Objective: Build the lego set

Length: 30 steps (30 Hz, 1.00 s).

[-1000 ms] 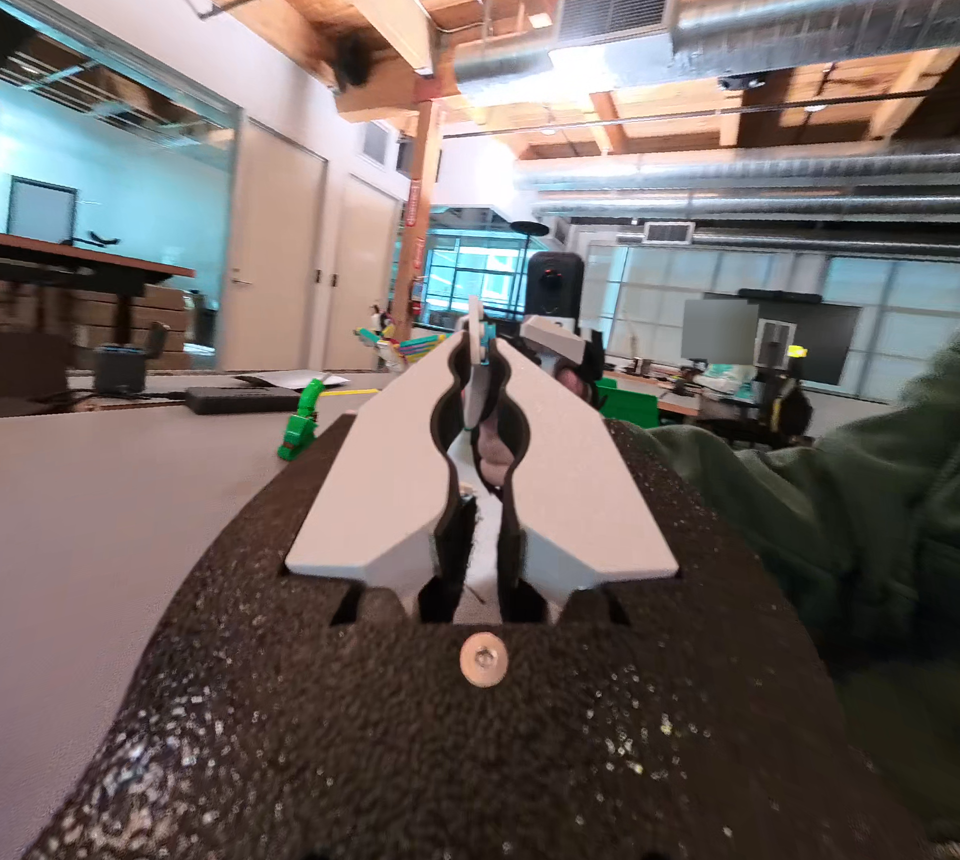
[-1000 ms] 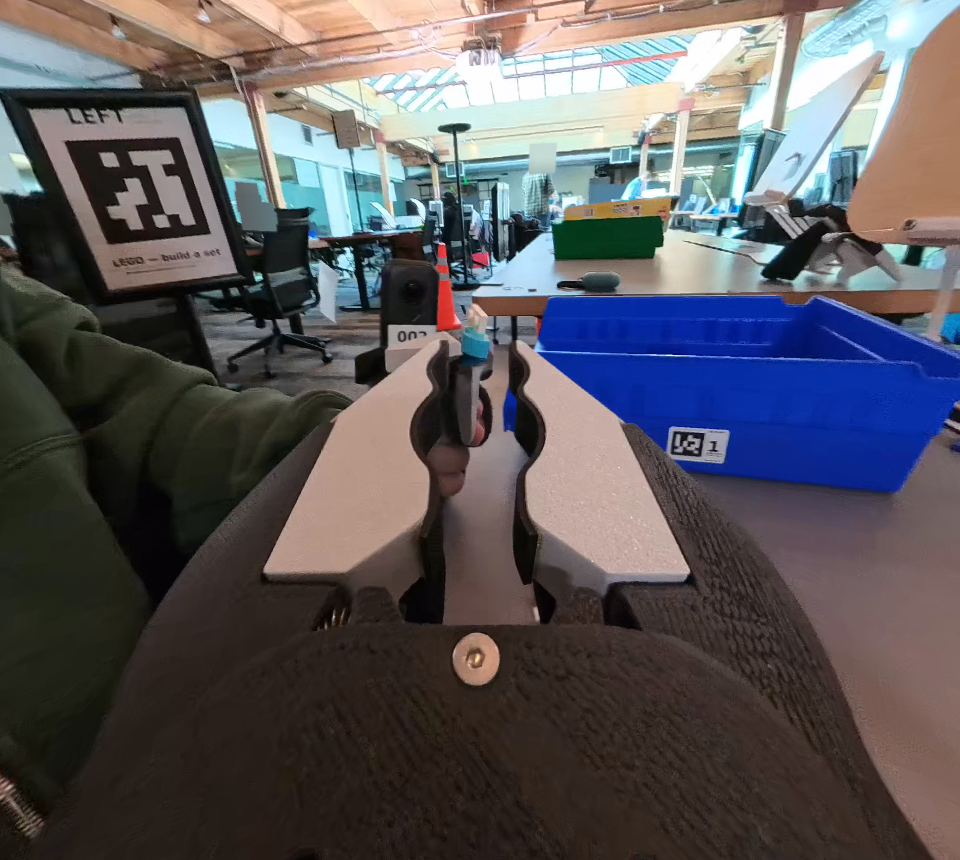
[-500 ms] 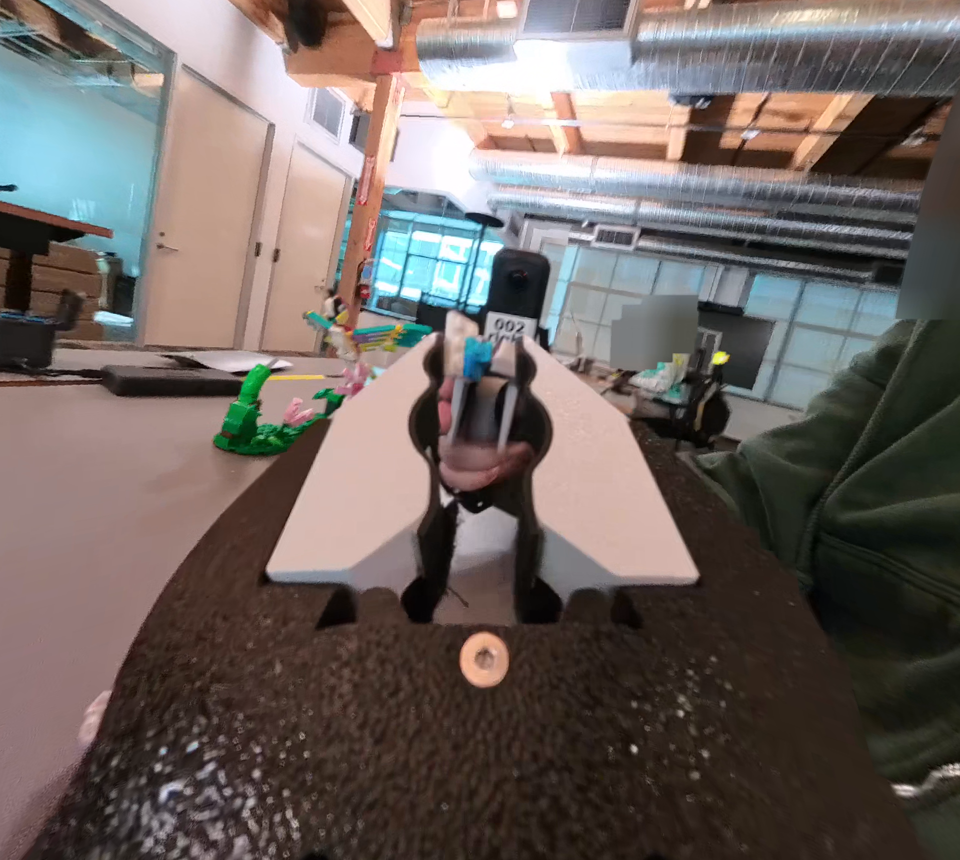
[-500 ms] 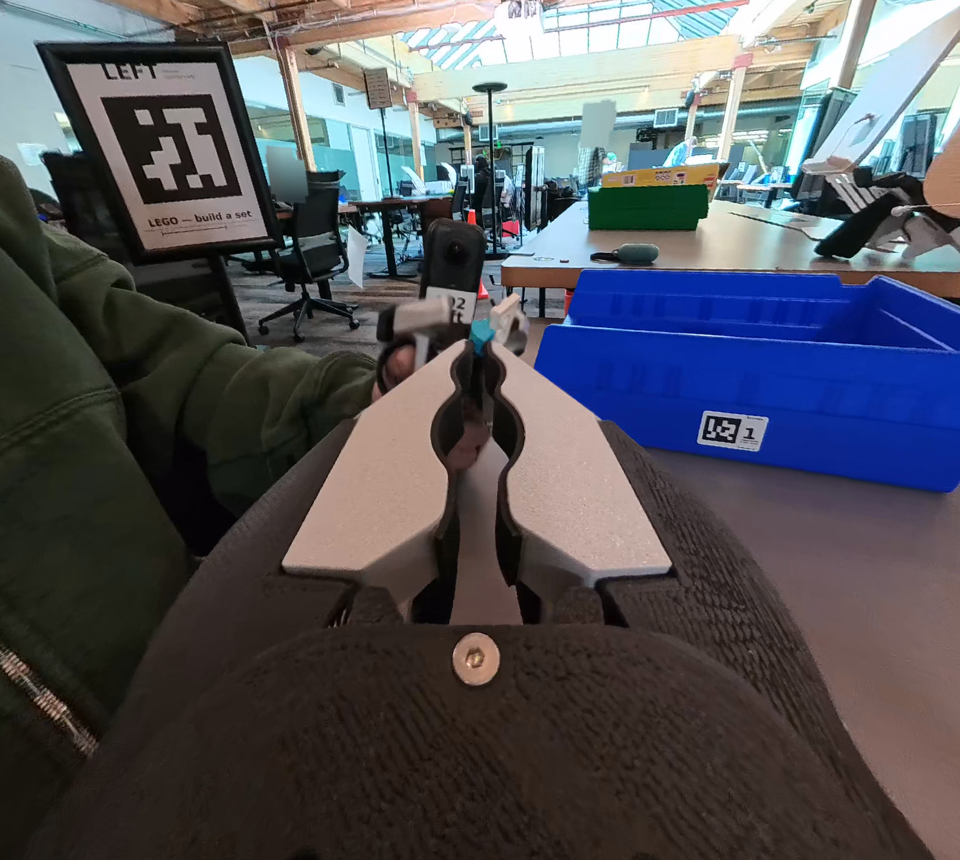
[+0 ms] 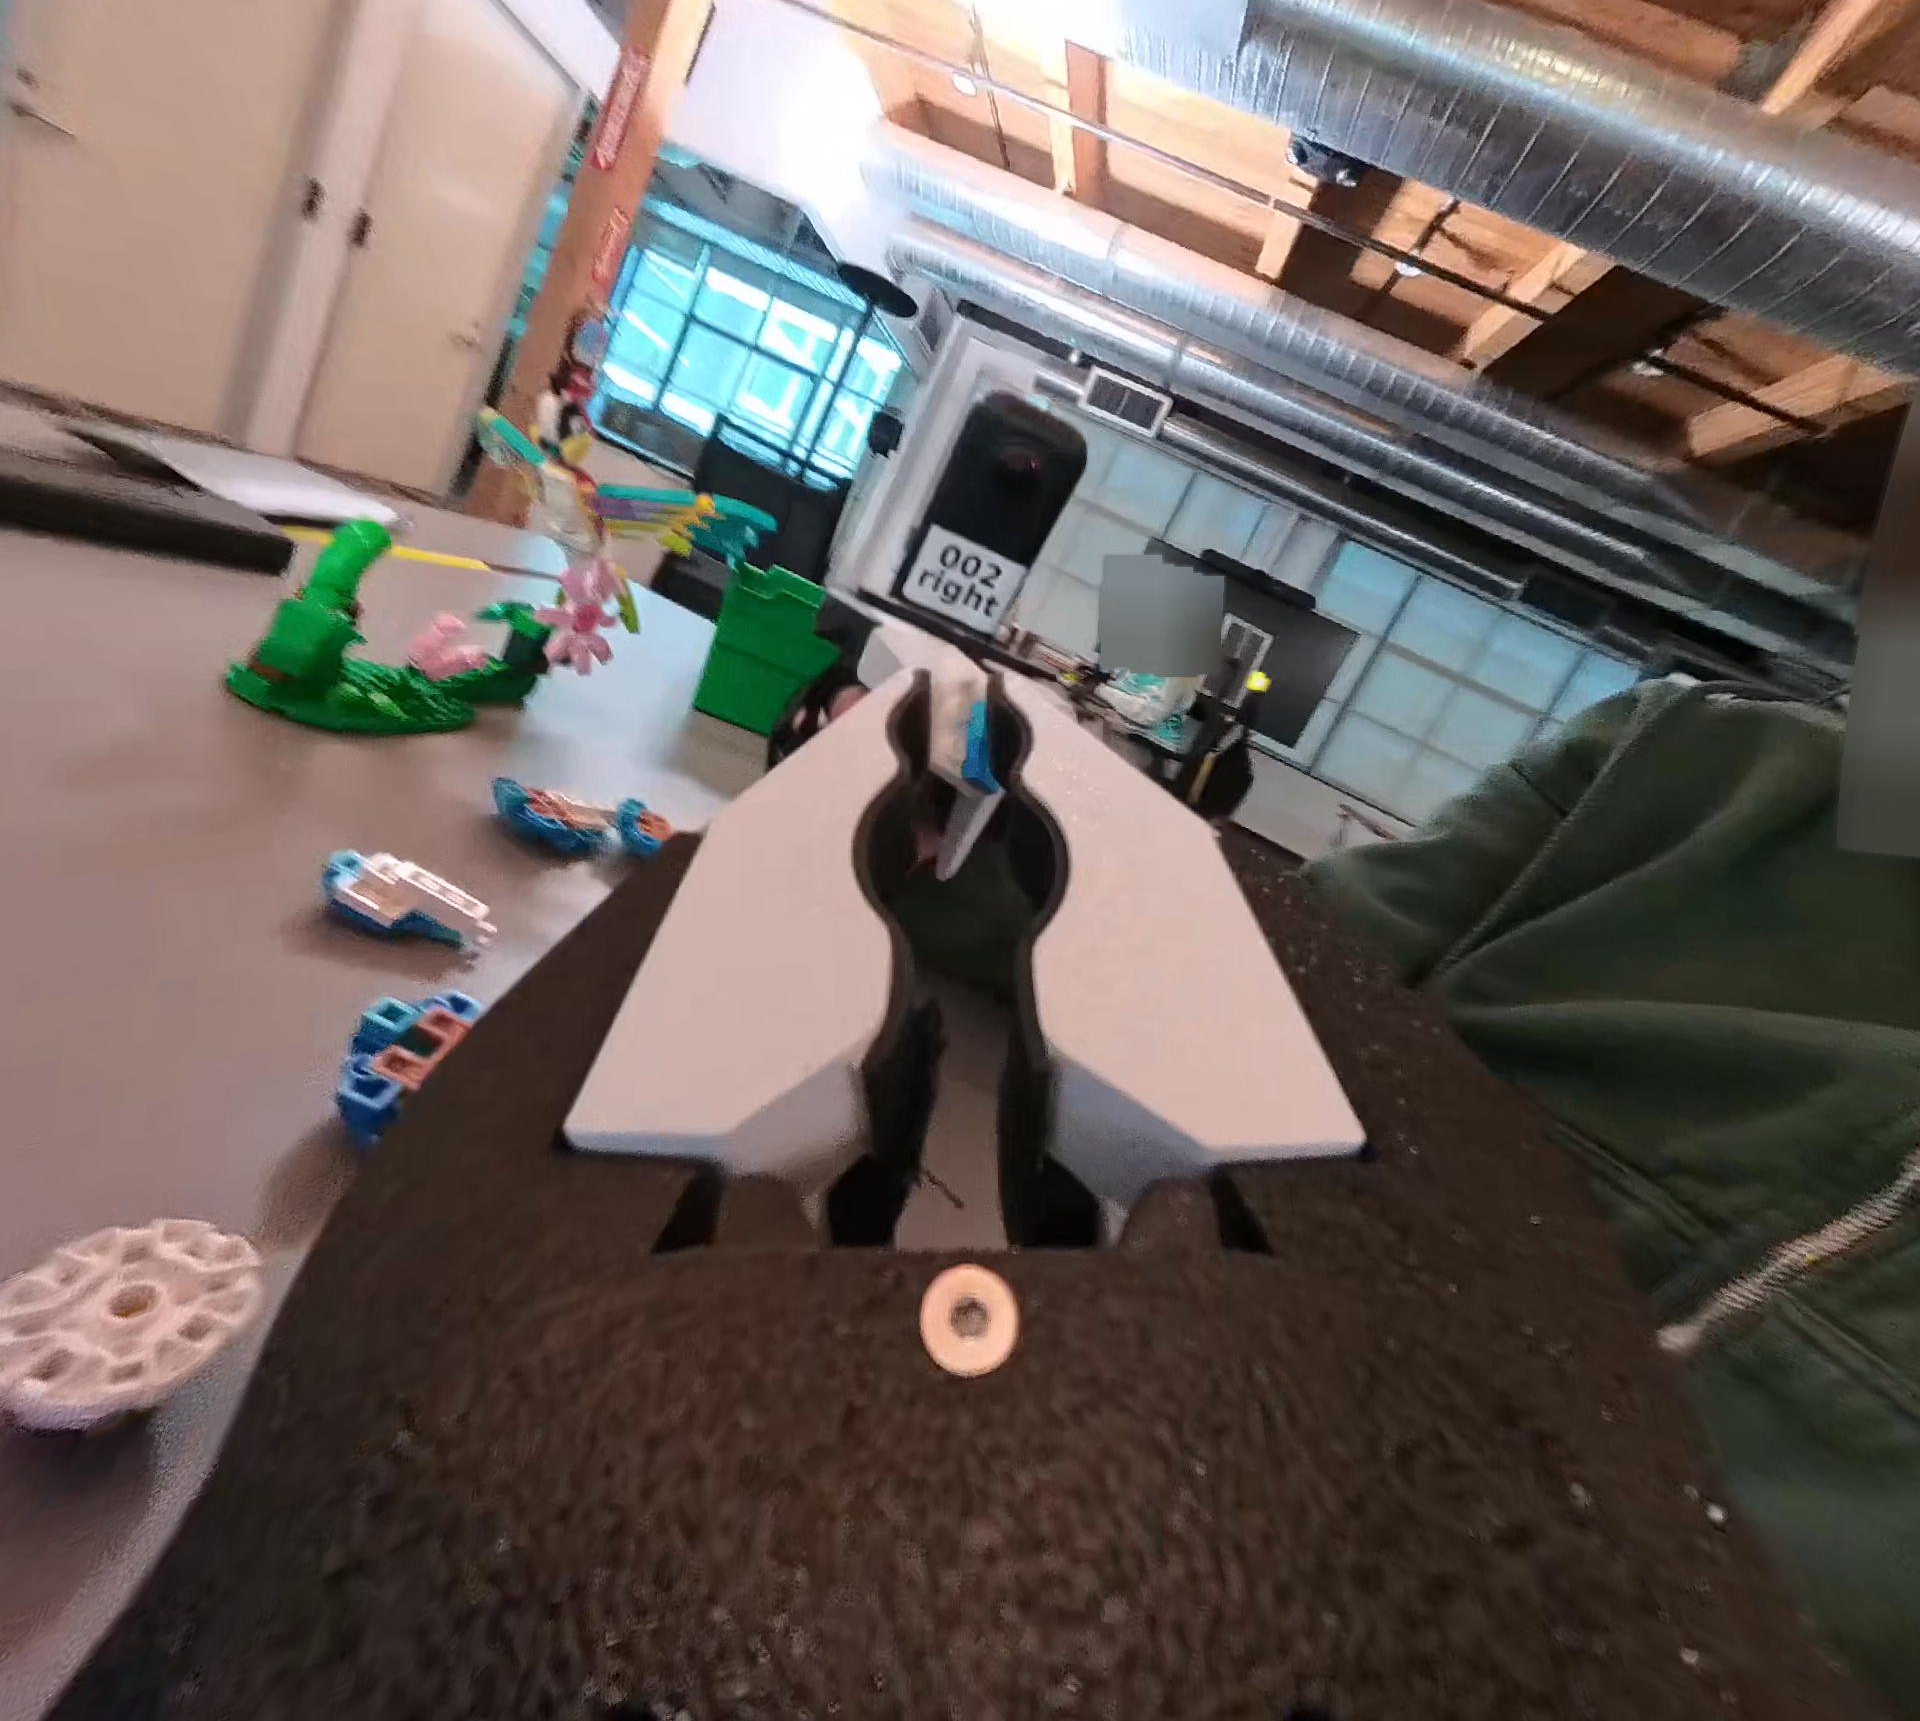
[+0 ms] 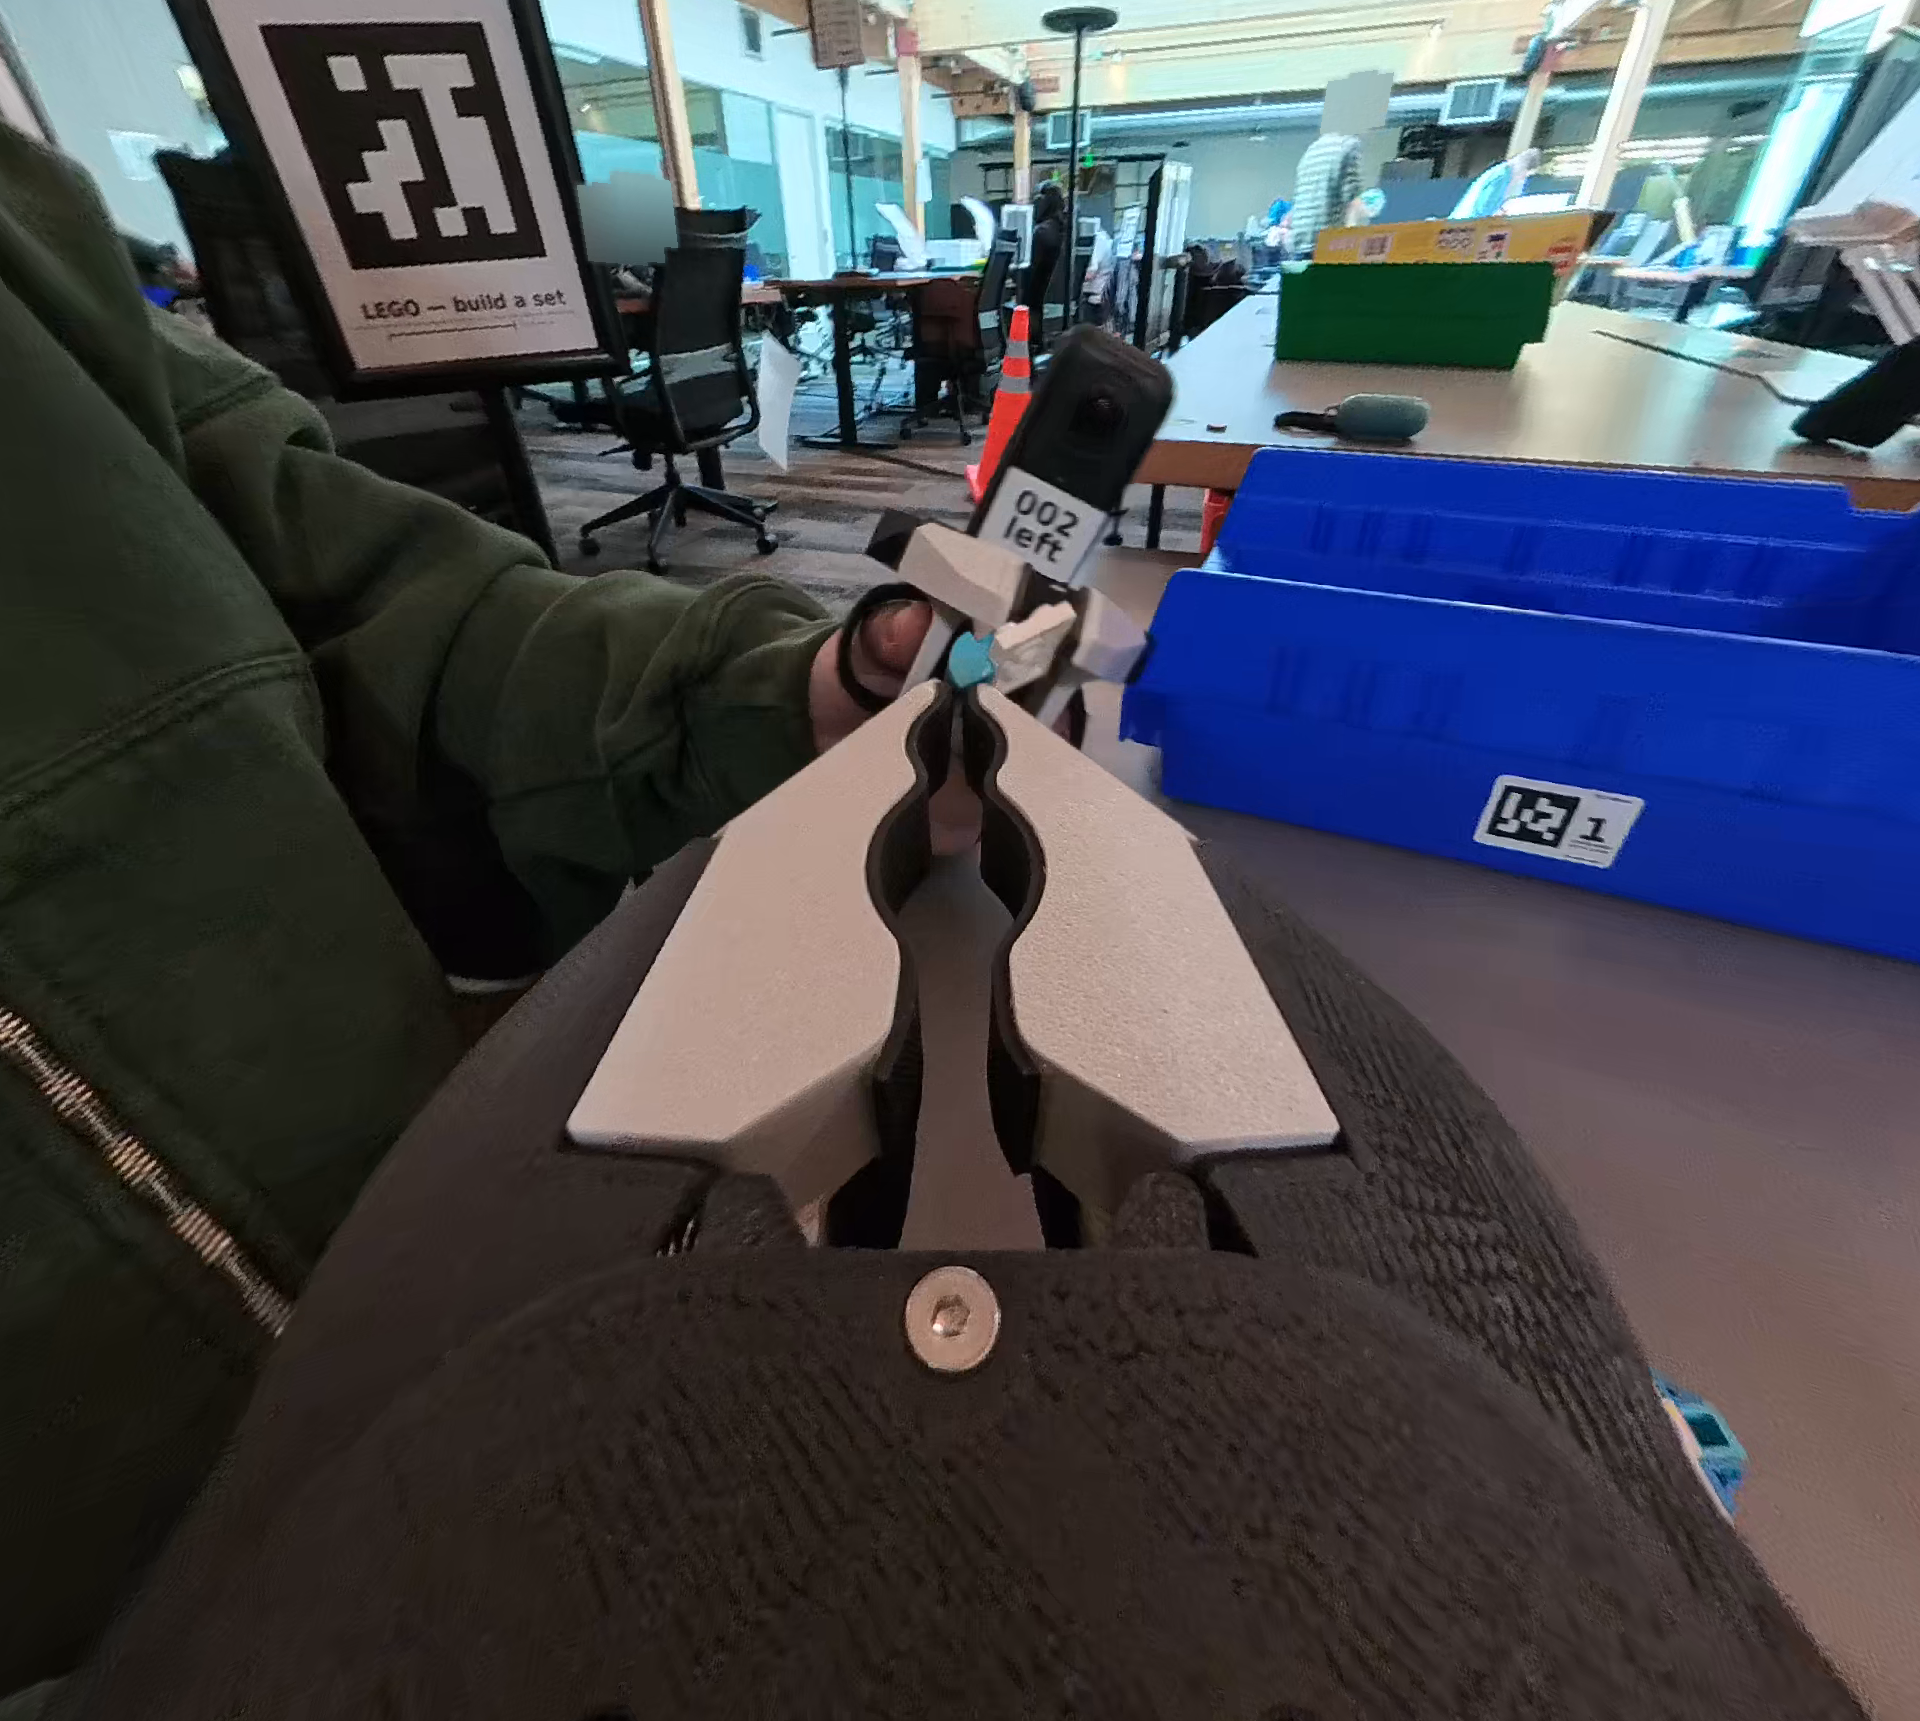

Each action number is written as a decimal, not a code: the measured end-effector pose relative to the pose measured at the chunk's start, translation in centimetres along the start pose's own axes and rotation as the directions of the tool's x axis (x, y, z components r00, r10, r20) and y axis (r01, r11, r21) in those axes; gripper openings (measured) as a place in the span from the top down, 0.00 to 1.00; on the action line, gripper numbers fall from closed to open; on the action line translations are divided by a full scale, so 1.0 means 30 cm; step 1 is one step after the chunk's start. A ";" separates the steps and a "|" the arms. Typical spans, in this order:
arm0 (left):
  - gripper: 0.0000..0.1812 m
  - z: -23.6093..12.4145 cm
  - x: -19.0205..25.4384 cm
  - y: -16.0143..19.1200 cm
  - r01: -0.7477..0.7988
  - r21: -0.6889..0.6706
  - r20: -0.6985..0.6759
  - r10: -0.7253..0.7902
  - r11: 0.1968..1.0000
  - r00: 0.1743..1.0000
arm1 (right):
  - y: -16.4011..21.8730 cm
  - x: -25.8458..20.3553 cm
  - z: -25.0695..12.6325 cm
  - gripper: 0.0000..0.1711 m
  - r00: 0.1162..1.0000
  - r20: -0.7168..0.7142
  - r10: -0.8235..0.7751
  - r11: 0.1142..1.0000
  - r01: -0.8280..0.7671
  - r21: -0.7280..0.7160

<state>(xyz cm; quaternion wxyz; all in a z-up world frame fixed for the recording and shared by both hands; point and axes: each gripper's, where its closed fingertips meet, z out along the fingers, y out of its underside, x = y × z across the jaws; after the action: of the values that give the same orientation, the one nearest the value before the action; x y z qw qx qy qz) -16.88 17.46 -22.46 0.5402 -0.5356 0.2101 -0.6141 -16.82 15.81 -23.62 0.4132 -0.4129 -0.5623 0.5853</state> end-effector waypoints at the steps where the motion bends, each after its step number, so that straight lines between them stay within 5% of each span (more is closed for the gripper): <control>1: 0.99 -0.006 0.000 -0.015 -0.047 0.021 0.018 0.046 0.999 0.999 | -0.001 0.012 0.001 1.00 1.000 -0.026 0.002 1.000 -0.002 0.006; 6: 1.00 -0.015 -0.008 -0.057 -0.241 0.057 0.138 0.231 0.969 0.963 | -0.012 0.039 0.015 0.90 0.996 -0.078 0.037 0.998 -0.034 0.046; 10: 1.00 -0.002 -0.005 -0.048 -0.290 0.049 0.151 0.280 0.956 0.948 | -0.024 0.054 0.016 0.94 0.992 -0.120 0.030 0.997 -0.022 0.073; 13: 1.00 0.001 0.011 -0.048 -0.258 0.063 0.111 0.251 0.964 0.962 | -0.013 0.095 0.009 0.84 0.981 -0.193 0.036 0.998 -0.026 0.057; 23: 1.00 0.013 0.018 -0.020 -0.252 -0.002 0.088 0.251 0.968 0.964 | -0.017 0.060 0.005 0.94 0.975 -0.180 -0.130 0.991 0.132 -0.002; 26: 0.97 -0.003 -0.018 0.019 -0.441 -0.238 0.178 0.485 0.866 0.856 | 0.026 0.088 -0.004 0.94 0.915 -0.251 -0.316 0.944 0.278 -0.177; 30: 0.89 -0.050 -0.077 0.094 -0.578 -0.557 0.135 0.752 0.596 0.646 | 0.082 0.115 0.000 0.95 0.754 -0.254 -0.606 0.769 0.472 -0.432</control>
<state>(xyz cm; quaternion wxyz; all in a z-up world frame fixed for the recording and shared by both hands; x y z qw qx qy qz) -17.34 18.10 -26.31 0.6158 -0.6294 0.4366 -0.1846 -17.98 19.02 -26.15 0.5887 -0.4002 -0.6599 0.2406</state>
